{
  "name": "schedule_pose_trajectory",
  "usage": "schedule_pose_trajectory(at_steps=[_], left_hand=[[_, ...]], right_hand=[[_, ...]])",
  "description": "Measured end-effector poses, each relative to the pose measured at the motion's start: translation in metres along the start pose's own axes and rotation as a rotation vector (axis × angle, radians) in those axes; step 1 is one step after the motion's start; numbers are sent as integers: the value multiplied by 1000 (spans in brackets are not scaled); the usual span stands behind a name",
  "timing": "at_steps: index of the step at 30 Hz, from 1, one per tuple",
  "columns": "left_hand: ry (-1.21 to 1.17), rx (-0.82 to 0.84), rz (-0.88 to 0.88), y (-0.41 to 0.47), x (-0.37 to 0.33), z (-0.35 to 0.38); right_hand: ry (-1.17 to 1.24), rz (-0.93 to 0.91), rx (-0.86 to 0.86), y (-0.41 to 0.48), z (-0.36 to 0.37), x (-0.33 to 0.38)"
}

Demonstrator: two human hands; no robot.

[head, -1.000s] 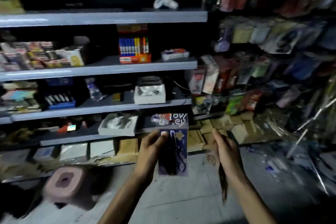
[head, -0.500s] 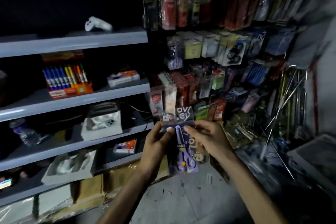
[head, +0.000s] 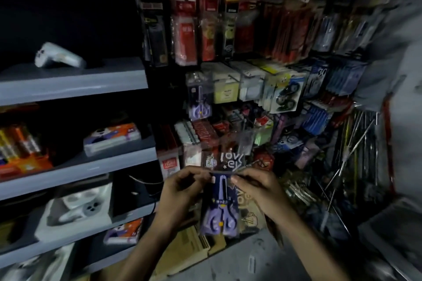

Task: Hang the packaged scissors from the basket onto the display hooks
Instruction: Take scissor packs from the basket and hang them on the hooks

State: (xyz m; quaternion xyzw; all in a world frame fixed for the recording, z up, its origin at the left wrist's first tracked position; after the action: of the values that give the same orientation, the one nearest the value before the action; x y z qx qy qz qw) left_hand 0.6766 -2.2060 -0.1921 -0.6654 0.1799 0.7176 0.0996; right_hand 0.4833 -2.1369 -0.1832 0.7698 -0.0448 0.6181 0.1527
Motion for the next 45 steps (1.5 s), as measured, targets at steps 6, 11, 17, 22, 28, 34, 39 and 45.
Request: schedule_pose_trajectory(at_steps=[6, 11, 17, 22, 28, 34, 39, 45], left_hand=[[39, 10, -14, 52, 8, 38], [66, -89, -20, 85, 13, 67], [12, -243, -61, 115, 18, 101], [53, -351, -68, 129, 18, 100], [226, -482, 51, 152, -9, 58], [247, -589, 147, 177, -42, 15], [215, -495, 114, 206, -39, 16], [150, -383, 161, 209, -48, 22]], right_hand=[[39, 10, 44, 54, -43, -17], [65, -13, 102, 96, -77, -33], [138, -27, 126, 146, -110, -42], [137, -16, 159, 177, -101, -53], [189, -1, 112, 208, -81, -52], [230, 27, 17, 229, -66, -58], [227, 6, -46, 234, -55, -54], [194, -62, -60, 244, -49, -39]])
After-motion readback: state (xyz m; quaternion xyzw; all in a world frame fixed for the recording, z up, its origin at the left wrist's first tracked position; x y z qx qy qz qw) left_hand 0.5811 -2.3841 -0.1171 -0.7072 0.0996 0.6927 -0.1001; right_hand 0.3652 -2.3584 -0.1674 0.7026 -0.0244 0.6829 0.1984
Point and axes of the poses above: each hand's wrist, its own y-axis towards the middle knuckle, its own z-axis out of the palm, x = y × z, the point moved 7 cm from there along y, towards the middle knuckle, and after that the axes turned 2 degrees about y, right-handed, at the moved point
